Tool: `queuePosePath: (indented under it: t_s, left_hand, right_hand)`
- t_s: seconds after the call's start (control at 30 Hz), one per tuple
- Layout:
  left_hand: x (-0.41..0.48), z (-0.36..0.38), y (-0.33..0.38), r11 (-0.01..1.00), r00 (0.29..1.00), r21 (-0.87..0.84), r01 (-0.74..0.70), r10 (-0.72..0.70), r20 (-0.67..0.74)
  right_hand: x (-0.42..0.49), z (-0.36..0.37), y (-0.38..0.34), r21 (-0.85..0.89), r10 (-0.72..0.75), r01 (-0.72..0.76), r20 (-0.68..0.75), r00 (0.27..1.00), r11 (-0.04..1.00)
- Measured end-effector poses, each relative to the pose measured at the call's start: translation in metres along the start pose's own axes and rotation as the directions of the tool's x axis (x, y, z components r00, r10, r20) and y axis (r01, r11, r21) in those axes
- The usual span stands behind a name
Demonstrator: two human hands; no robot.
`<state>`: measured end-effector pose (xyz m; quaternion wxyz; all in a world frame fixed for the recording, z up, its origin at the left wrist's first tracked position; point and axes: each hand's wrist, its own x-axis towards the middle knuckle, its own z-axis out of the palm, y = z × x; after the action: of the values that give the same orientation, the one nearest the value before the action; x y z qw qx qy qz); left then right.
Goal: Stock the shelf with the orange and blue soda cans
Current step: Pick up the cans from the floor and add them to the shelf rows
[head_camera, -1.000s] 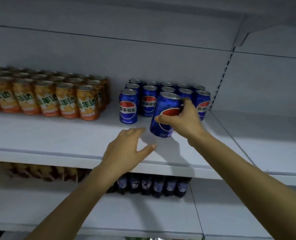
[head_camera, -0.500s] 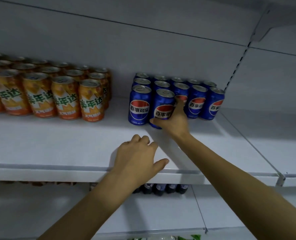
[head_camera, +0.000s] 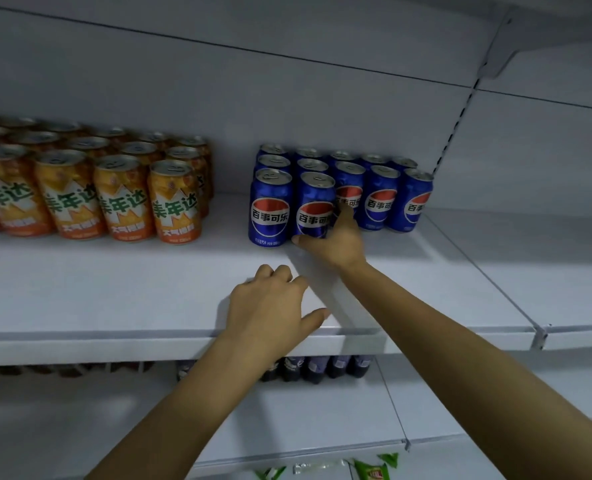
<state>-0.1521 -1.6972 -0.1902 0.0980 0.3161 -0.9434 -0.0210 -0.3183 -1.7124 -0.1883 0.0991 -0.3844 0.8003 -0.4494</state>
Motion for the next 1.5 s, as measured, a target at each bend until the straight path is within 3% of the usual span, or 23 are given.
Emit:
queuePosePath:
  t_s: [0.13, 0.2, 0.3, 0.37, 0.47, 0.6, 0.7, 0.87, 0.97, 1.23, 1.37, 1.5]
  left_hand:
    - [0.003, -0.002, -0.002, 0.999, 0.999, -0.035, 0.018, -0.017, 0.036]
    - [0.000, -0.003, 0.008, 0.995, 1.000, -0.100, 0.011, -0.013, -0.016]
    - [-0.022, 0.005, 0.049, 0.966, 0.971, -0.212, -0.148, 0.101, -0.217]
    - [-0.046, 0.019, 0.087, 0.931, 0.942, -0.227, -0.284, 0.226, -0.249]
    - [-0.086, 0.055, 0.138, 0.914, 0.927, -0.161, -0.374, 0.363, -0.092]
    - [-0.147, 0.102, 0.195, 0.895, 0.887, -0.156, -0.418, 0.439, 0.146]
    - [-0.185, 0.127, 0.229, 0.881, 0.842, -0.168, -0.442, 0.472, 0.262]
    - [-0.213, 0.155, 0.270, 0.860, 0.782, -0.174, -0.479, 0.508, 0.360]
    - [-0.212, 0.174, 0.289, 0.857, 0.752, -0.187, -0.480, 0.512, 0.415]
    - [-0.161, 0.261, 0.365, 0.883, 0.668, -0.268, -0.384, 0.466, 0.580]
    - [-0.126, 0.317, 0.407, 0.918, 0.613, -0.291, -0.269, 0.396, 0.683]
    - [-0.114, 0.395, 0.435, 0.928, 0.518, -0.296, -0.226, 0.371, 0.771]
  right_hand:
    - [-0.036, -0.041, 0.013, -0.125, 0.030, -0.013, 0.133, 0.991, 0.992]
    - [-0.064, -0.068, 0.024, -0.209, 0.017, 0.019, 0.168, 0.986, 0.978]
    - [-0.115, -0.110, 0.044, -0.293, -0.060, 0.089, 0.108, 0.992, 0.952]
    - [-0.158, -0.139, 0.064, -0.294, -0.128, 0.137, 0.050, 0.991, 0.946]
    - [-0.235, -0.179, 0.106, -0.342, -0.113, 0.102, -0.010, 0.994, 0.934]
    - [-0.340, -0.211, 0.184, -0.432, 0.144, -0.134, -0.009, 0.989, 0.892]
    - [-0.404, -0.224, 0.230, -0.465, 0.333, -0.299, -0.009, 0.943, 0.834]
    - [-0.467, -0.242, 0.281, -0.413, 0.476, -0.476, -0.110, 0.872, 0.776]
    - [-0.486, -0.254, 0.309, -0.378, 0.540, -0.556, -0.159, 0.827, 0.740]
    - [-0.473, -0.291, 0.405, -0.416, 0.711, -0.679, -0.101, 0.696, 0.606]
    - [-0.446, -0.304, 0.473, -0.428, 0.809, -0.744, -0.049, 0.585, 0.512]
    - [-0.432, -0.283, 0.555, -0.268, 0.909, -0.874, 0.020, 0.415, 0.405]
